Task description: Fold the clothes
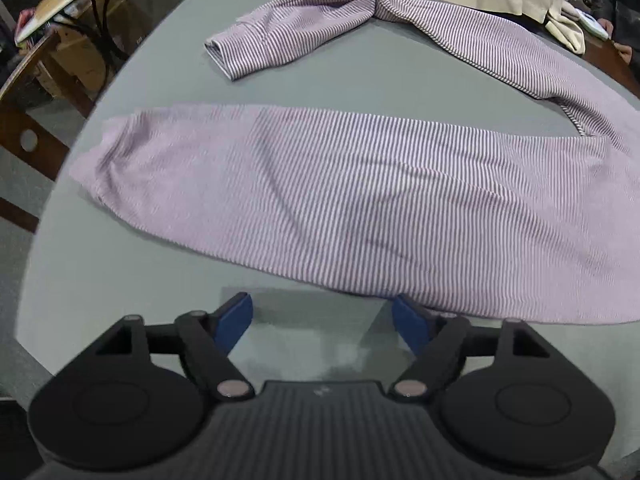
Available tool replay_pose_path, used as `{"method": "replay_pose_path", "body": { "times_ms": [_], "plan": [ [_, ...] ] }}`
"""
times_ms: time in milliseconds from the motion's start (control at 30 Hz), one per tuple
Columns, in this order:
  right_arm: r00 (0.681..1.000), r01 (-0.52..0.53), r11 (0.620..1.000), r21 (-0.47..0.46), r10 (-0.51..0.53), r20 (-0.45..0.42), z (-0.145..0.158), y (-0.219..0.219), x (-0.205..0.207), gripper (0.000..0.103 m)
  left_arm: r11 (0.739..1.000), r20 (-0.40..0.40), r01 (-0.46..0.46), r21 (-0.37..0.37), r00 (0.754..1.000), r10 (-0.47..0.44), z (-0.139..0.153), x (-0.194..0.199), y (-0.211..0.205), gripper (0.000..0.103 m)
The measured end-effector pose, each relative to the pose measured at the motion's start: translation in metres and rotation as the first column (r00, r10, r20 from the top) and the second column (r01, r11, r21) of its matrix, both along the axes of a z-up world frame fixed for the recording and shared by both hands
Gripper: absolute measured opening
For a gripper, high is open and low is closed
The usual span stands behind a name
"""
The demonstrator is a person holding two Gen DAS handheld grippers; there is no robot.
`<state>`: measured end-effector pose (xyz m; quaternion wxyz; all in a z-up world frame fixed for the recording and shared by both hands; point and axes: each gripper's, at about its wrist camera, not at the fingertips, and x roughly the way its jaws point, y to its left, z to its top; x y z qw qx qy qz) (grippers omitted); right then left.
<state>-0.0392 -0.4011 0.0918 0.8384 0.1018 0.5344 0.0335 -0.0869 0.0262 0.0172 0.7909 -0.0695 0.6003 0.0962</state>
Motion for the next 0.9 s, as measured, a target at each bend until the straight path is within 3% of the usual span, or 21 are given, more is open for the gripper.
{"method": "replay_pose_path", "body": {
  "times_ms": [167, 267, 400, 533, 633, 767, 833, 867, 900],
  "plan": [
    [0.998, -0.061, 0.998, 0.027, 0.061, -0.003, -0.002, 0.016, -0.007, 0.027, 0.983, 0.058, -0.118, -0.144, 0.990, 0.127, 0.011, -0.011, 0.041, 0.082],
    [0.998, -0.066, 0.998, 0.021, 0.066, 0.002, -0.002, 0.019, -0.004, 0.027, 0.970, 0.092, -0.181, -0.160, 0.976, 0.197, 0.024, -0.011, 0.076, 0.075],
    [0.999, -0.054, 0.998, 0.018, 0.054, 0.001, -0.006, 0.027, 0.002, 0.027, 0.958, 0.163, -0.222, -0.179, 0.954, 0.251, 0.052, 0.012, 0.120, 0.073],
    [0.999, -0.041, 0.998, 0.036, 0.041, 0.001, -0.011, 0.047, 0.007, 0.027, 0.931, 0.179, -0.249, -0.266, 0.936, 0.302, 0.064, 0.054, 0.151, 0.073],
    [0.999, -0.041, 0.998, 0.037, 0.040, 0.008, -0.011, 0.063, 0.010, 0.027, 0.934, 0.157, -0.224, -0.279, 0.949, 0.275, 0.056, 0.102, 0.165, 0.072],
    [1.000, 0.012, 1.000, 0.011, -0.012, 0.006, -0.013, 0.082, 0.015, 0.027, 0.963, 0.103, -0.136, -0.232, 0.981, 0.163, 0.033, 0.164, 0.174, 0.069],
    [0.999, 0.039, 0.999, -0.006, -0.039, -0.007, -0.016, 0.089, 0.016, 0.027, 0.971, 0.055, -0.098, -0.219, 0.992, 0.112, 0.016, 0.180, 0.168, 0.046],
    [0.999, 0.045, 0.999, -0.010, -0.045, -0.011, -0.016, 0.090, 0.015, 0.027, 0.973, 0.043, -0.082, -0.217, 0.995, 0.093, 0.011, 0.185, 0.167, 0.044],
    [0.998, 0.056, 0.998, -0.015, -0.056, -0.017, -0.017, 0.093, 0.015, 0.027, 0.977, 0.042, -0.050, -0.207, 0.997, 0.060, 0.008, 0.192, 0.163, 0.020]
  ]
}}
